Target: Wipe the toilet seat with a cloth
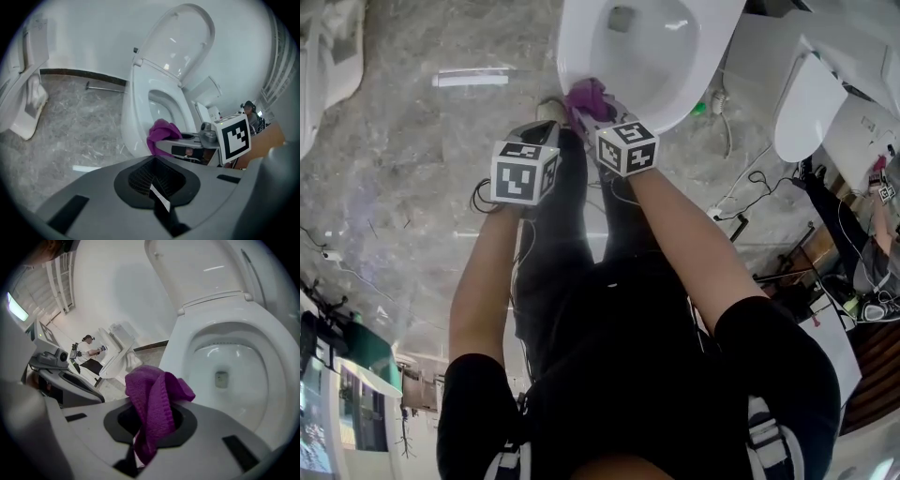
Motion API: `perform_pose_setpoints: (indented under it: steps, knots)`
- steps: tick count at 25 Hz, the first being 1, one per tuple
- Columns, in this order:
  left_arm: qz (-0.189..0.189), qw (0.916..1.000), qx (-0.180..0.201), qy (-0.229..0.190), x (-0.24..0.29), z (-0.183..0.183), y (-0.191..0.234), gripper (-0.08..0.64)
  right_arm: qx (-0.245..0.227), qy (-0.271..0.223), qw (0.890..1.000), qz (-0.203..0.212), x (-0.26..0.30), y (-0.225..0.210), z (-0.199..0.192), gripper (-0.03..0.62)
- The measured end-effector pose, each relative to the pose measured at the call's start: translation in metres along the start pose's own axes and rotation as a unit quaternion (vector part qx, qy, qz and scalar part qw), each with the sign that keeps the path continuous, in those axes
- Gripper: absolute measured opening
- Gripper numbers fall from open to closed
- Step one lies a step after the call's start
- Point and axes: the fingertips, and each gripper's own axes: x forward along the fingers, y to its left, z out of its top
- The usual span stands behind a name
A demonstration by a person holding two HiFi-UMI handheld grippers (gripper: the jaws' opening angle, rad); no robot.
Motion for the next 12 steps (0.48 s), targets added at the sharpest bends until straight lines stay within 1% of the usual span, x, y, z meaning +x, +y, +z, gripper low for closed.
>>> perform_pose_setpoints:
  steps: [5,12]
  knots:
    - [0.007,1.0000,-0.005,0.002,-0.006,0.005,0.014,0.008,0.014,0.002,0.999,0.030,0.014,0.002,0.021,0.054]
    - [0.013,0.9998,-0.016,0.000,-0.006,0.019,0.026,0.008,-0.023,-0.011,0.999,0.022,0.036,-0.009,0.062,0.054]
